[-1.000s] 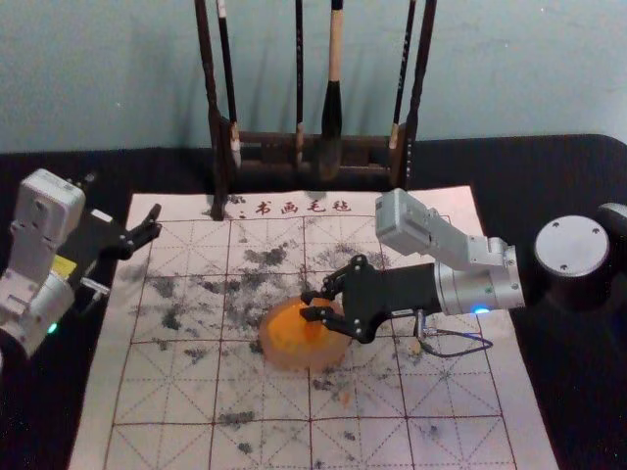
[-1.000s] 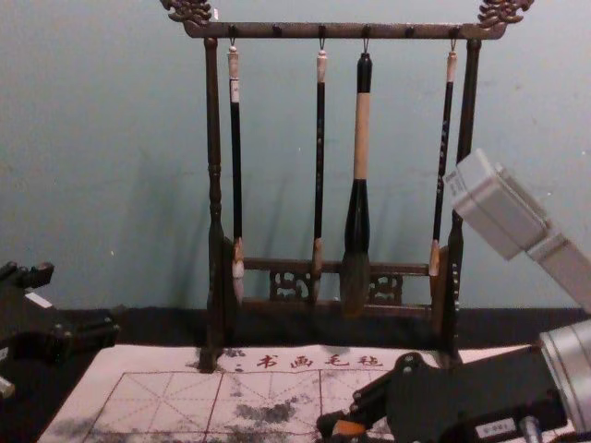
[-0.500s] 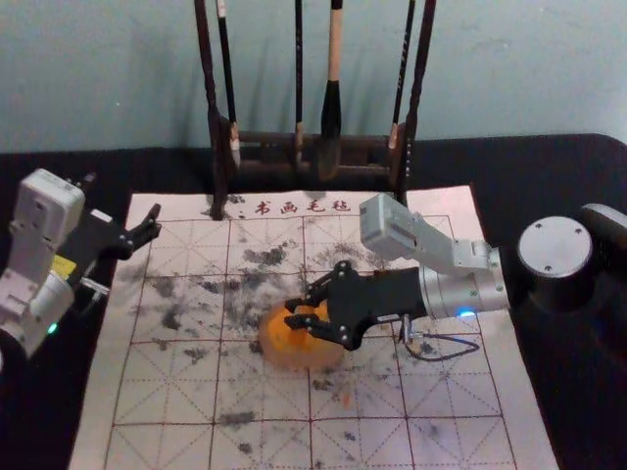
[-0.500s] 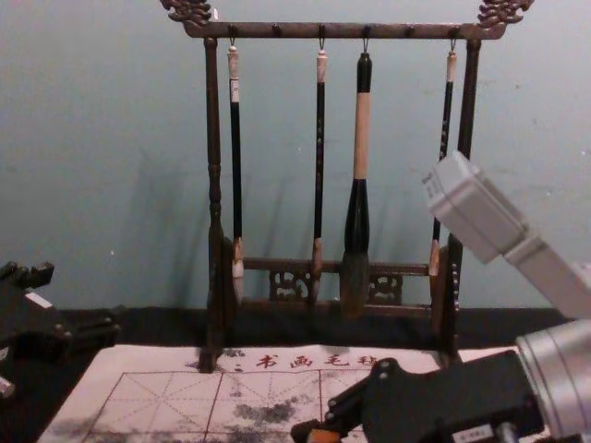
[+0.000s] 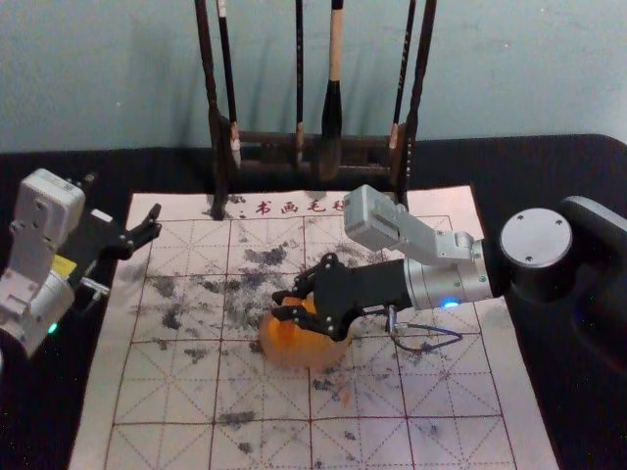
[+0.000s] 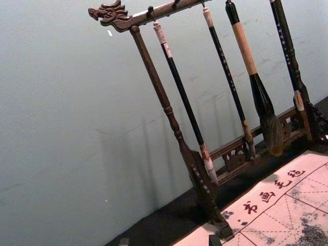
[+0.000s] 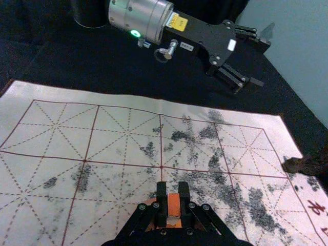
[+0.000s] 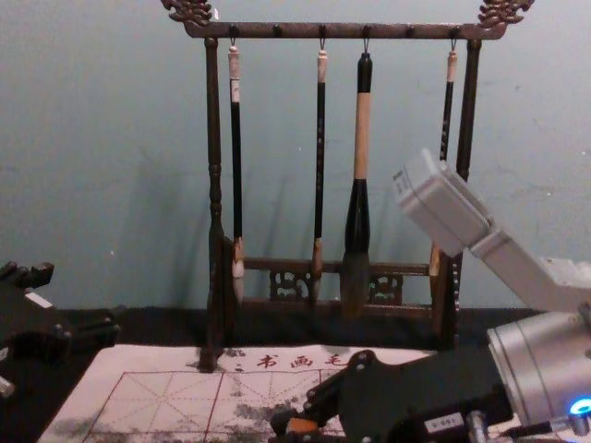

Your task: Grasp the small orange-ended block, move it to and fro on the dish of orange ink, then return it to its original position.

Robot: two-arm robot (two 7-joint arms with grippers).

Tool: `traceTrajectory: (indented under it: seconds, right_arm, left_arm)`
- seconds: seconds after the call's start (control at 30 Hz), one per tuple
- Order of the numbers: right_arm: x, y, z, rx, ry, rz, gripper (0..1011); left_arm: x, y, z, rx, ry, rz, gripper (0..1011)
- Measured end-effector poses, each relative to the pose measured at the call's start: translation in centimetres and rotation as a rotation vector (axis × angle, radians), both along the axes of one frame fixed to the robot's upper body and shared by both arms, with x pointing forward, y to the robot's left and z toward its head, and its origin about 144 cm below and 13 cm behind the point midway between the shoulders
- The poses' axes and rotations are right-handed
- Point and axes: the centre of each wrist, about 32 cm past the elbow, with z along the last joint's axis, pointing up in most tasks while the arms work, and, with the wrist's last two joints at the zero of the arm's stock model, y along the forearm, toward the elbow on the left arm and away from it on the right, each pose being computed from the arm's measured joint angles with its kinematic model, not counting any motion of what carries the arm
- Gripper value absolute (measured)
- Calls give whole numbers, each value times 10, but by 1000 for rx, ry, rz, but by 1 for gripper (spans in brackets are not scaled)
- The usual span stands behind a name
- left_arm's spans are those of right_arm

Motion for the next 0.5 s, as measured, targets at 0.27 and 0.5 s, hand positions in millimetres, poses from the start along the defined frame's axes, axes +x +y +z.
traceTrajectory:
  seconds: [0.27,0.5]
  right_arm:
    - [7,1,0,-3,-8,-19,133]
    - [10,-3,1,-5,-18,-40,133]
  left_arm:
    - [0,0,0,0,0,0,1001]
    - [0,0,0,0,0,0,1002]
